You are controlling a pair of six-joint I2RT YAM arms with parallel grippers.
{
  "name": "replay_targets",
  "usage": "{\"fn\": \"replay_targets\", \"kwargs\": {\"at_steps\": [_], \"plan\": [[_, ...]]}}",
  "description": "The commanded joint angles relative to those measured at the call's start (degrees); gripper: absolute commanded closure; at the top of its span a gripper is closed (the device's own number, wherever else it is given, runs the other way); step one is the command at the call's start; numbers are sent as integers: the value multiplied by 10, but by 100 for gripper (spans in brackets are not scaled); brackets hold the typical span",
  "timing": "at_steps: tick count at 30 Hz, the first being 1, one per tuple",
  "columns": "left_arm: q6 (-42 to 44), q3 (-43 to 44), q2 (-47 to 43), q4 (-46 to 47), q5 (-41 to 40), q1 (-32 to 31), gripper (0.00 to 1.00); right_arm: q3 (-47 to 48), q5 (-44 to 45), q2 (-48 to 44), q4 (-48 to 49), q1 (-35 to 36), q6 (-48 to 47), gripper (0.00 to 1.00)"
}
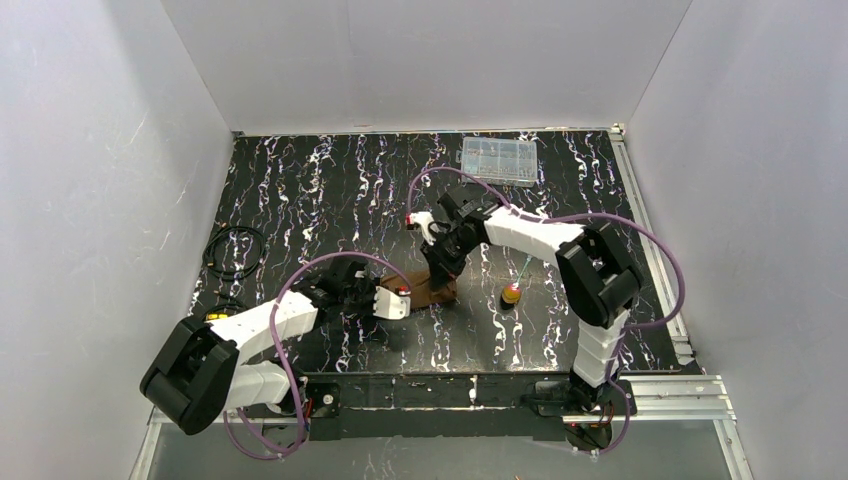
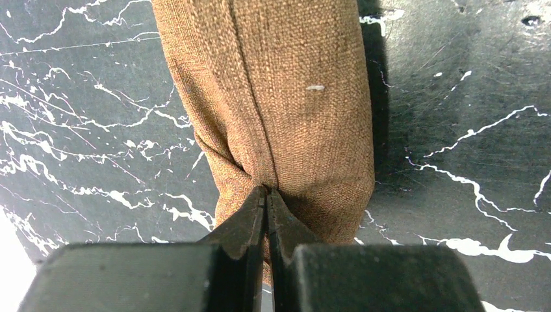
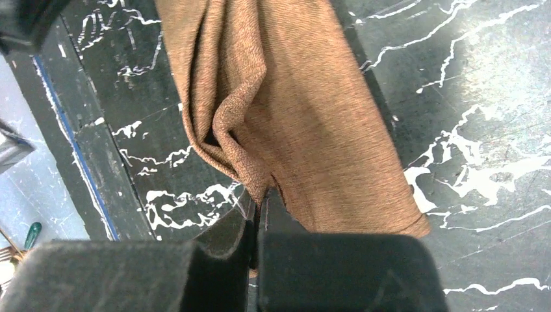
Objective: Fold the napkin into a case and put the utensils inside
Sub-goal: Stuff the top corner of the smaller-rectangle-folded napkin into the folded napkin.
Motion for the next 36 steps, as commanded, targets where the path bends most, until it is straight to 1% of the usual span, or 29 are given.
{"fn": "replay_targets", "kwargs": {"at_steps": [1,5,8,12,15,18,22,29,36], "plan": [[3,-14,5,-47,27,-5,100,37,6,47,-47,-21,12,99],[-1,-13,4,-35,18,-5,100,35,9,85,-51,-56,41,99],[-29,-2,-5,-26,15,-5,100,40,10,110,-54,-71,54,99],[-76,15,-19,-14,10,-4,100,43,5,124,-52,-71,56,99],[-128,39,-20,-24,5,-1,100,37,5,122,-51,-70,57,99],[-150,51,-22,-39,13,-1,100,36,6,124,-52,-69,59,99],[-158,50,-30,-32,12,-1,100,46,2,127,-54,-60,62,99],[-159,49,-41,-34,17,0,100,67,19,155,-78,-45,61,99],[-140,30,-74,-39,55,-1,100,90,46,180,-96,-43,87,99]]}}
